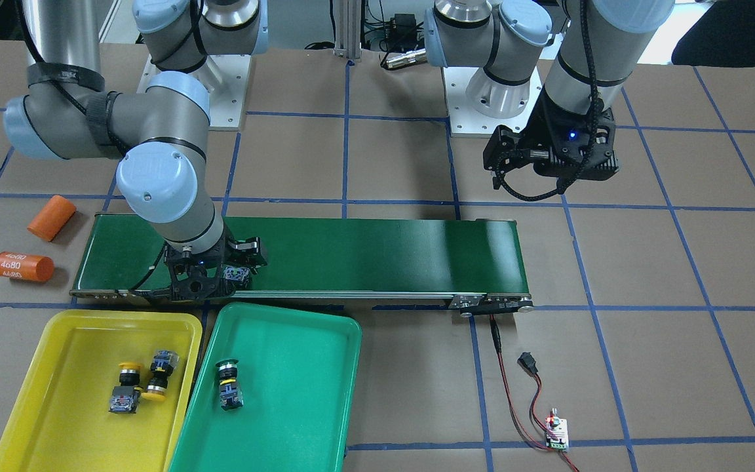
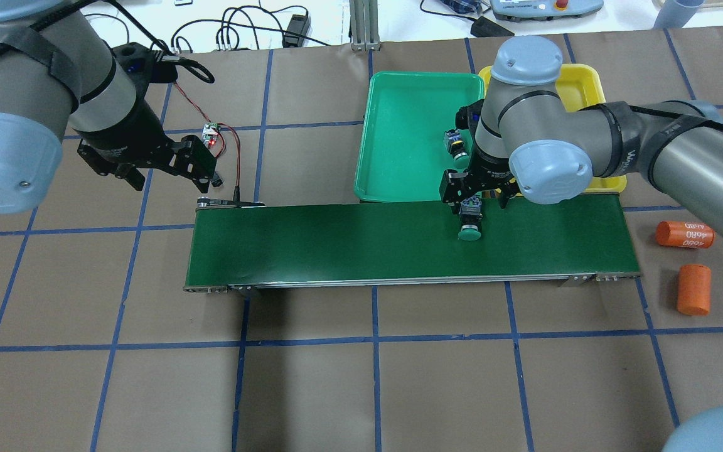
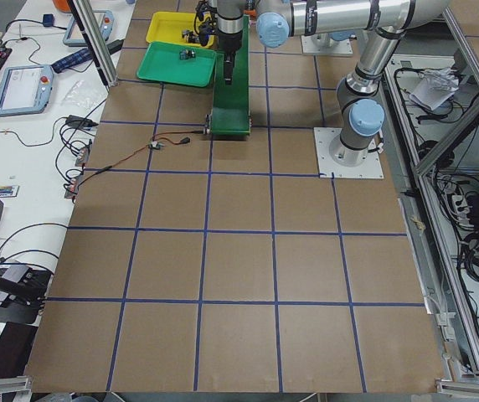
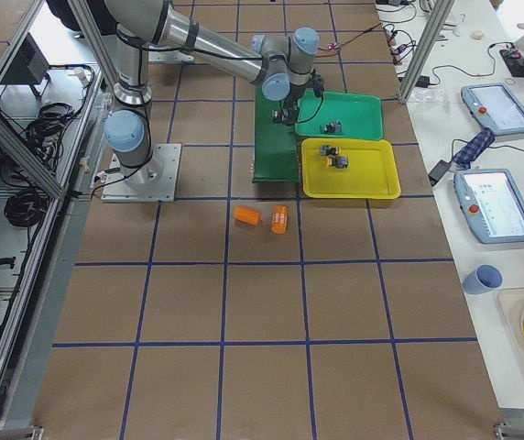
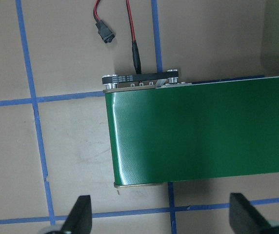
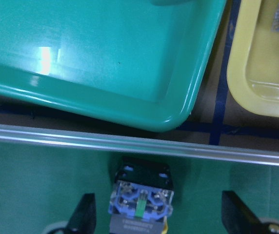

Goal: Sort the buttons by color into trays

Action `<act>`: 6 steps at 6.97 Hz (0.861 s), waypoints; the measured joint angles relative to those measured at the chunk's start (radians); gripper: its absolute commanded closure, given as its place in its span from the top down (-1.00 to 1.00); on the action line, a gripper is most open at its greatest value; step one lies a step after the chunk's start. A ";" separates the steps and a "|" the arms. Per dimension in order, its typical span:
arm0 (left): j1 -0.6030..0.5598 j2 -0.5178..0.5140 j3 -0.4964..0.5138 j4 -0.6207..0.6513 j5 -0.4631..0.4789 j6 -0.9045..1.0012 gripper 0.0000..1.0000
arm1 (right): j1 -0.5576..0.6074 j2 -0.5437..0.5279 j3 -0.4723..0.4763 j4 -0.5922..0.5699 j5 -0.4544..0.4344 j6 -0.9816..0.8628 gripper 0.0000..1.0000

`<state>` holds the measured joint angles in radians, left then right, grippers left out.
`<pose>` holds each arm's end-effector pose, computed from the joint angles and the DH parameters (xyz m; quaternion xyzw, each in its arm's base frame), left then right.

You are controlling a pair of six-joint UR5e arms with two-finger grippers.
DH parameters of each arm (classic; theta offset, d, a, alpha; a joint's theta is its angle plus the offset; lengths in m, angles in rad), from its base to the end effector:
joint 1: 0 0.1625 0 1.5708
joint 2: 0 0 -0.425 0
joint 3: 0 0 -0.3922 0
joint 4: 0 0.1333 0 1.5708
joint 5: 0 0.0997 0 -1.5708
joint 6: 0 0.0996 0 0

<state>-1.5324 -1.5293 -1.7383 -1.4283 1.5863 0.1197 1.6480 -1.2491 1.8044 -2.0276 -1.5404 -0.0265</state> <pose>-0.1135 -0.4775 0.4399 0.0406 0.9991 -0.0076 0.0084 0.1789 -0.5449 0.2501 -0.0510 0.9974 0.0496 0.0139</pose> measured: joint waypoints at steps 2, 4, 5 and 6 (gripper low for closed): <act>0.000 0.000 -0.001 0.002 -0.005 0.000 1.00 | -0.002 0.011 -0.002 -0.012 -0.006 -0.005 -0.62; 0.000 0.000 -0.002 0.002 -0.003 0.000 1.00 | -0.002 0.018 -0.028 -0.015 -0.007 -0.006 -0.61; 0.000 -0.002 -0.002 0.002 -0.002 0.000 1.00 | -0.002 0.051 -0.098 -0.014 -0.004 -0.006 -0.60; 0.000 -0.002 -0.002 0.003 -0.003 0.000 1.00 | 0.000 0.117 -0.202 -0.011 0.002 -0.004 -0.53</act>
<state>-1.5324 -1.5311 -1.7399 -1.4255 1.5831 0.1198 1.6483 -1.1325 1.6027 -2.0384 -1.5382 -0.0305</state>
